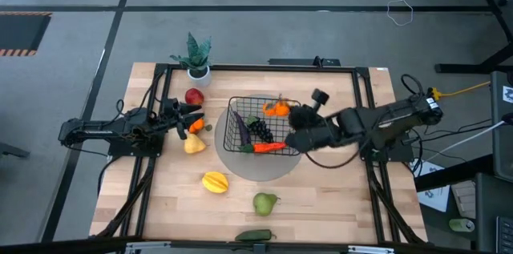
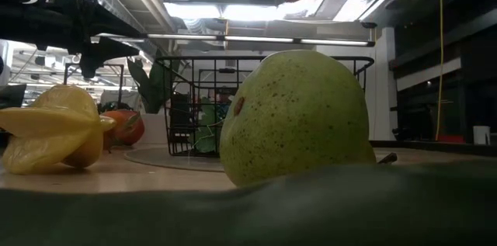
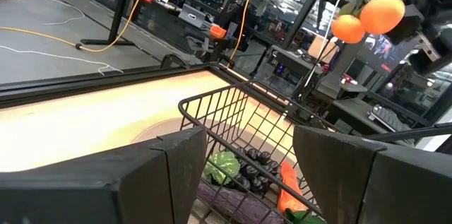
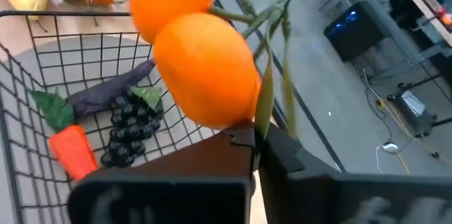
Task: Build produce basket
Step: Put the orange tangerines into the black wire basket
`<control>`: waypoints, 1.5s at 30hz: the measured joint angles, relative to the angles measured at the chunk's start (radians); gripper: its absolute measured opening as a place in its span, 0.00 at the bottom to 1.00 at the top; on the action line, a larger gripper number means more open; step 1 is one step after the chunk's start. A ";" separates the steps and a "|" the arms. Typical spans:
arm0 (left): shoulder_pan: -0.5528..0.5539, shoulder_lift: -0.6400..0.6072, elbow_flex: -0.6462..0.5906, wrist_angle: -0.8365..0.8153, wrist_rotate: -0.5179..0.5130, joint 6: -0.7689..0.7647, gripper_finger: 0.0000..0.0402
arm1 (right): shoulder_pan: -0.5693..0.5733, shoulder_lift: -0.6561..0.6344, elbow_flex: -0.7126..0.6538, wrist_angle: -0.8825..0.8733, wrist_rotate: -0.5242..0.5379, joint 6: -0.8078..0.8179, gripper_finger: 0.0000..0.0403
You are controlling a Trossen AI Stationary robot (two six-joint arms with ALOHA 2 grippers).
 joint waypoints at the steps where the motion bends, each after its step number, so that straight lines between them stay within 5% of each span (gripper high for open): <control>1: 0.000 0.000 0.000 0.000 0.000 0.000 0.50 | -0.016 0.000 0.000 0.009 -0.030 -0.024 0.04; 8: 0.000 0.000 0.000 0.000 0.000 0.000 0.50 | -0.108 0.000 0.000 0.053 -0.246 -0.125 0.22; 15: 0.000 0.000 0.000 0.000 0.010 -0.016 0.50 | -0.128 -0.003 0.000 -0.014 -0.255 -0.115 0.31; 24: 0.000 0.013 0.049 0.134 0.204 -0.105 0.50 | -0.086 -0.003 0.000 -0.474 -0.214 0.342 0.30; 27: 0.000 0.064 0.159 0.031 0.214 -0.049 0.50 | -0.087 -0.016 -0.019 -0.509 -0.158 0.469 0.30; 39: 0.000 0.567 0.573 -0.817 0.136 0.002 0.50 | -0.113 -0.029 -0.208 -0.459 -0.157 0.495 0.30; 45: -0.001 0.697 0.584 -0.844 0.138 0.123 0.50 | -0.112 -0.029 -0.299 -0.452 -0.168 0.540 0.30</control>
